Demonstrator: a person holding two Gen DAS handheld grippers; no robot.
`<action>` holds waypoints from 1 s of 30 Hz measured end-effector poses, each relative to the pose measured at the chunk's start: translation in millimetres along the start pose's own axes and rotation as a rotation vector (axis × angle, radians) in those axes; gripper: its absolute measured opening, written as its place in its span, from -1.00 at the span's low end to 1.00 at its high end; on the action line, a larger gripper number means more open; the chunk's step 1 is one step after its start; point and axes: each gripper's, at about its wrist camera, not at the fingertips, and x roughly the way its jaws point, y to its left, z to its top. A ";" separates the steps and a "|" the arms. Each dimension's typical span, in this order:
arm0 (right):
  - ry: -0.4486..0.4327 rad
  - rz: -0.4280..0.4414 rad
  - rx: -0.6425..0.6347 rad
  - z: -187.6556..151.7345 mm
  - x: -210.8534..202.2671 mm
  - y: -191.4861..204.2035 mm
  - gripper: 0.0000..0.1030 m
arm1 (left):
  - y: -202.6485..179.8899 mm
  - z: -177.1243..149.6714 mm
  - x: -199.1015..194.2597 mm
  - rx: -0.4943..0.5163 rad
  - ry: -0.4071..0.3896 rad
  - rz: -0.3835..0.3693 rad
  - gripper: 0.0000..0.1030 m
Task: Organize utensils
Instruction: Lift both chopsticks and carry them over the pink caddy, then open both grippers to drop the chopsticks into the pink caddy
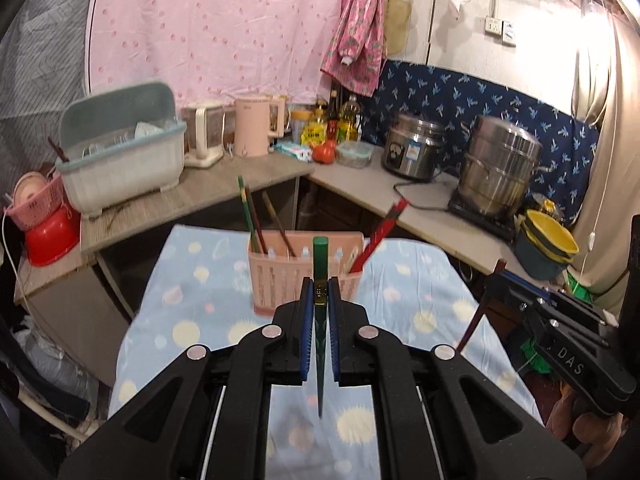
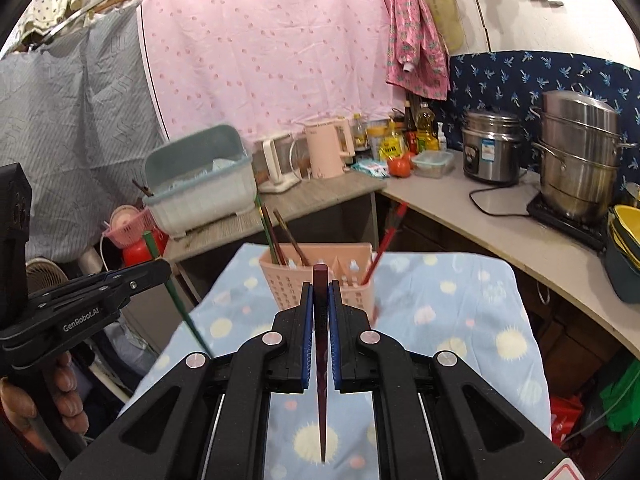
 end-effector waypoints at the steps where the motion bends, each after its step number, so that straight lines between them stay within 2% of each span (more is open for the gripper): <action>1: -0.010 0.005 0.002 9.1 3.8 -0.7 -0.86 | 0.9 11.3 1.5 0.002 -0.019 0.006 -0.87; 11: -0.107 -0.033 -0.011 101.5 56.7 -5.0 -0.86 | 10.0 109.1 31.7 0.005 -0.151 0.029 -0.86; 15: -0.103 -0.054 -0.020 120.1 84.8 -7.9 -0.86 | 11.5 134.1 53.3 -0.001 -0.177 0.048 -0.86; 21: -0.080 -0.085 -0.019 123.0 124.7 -17.0 -0.86 | 16.0 139.7 95.3 -0.008 -0.147 0.059 -0.87; 30: -0.014 -0.073 0.010 108.2 168.7 -27.1 -0.86 | 21.1 118.3 144.6 -0.017 -0.072 0.062 -0.86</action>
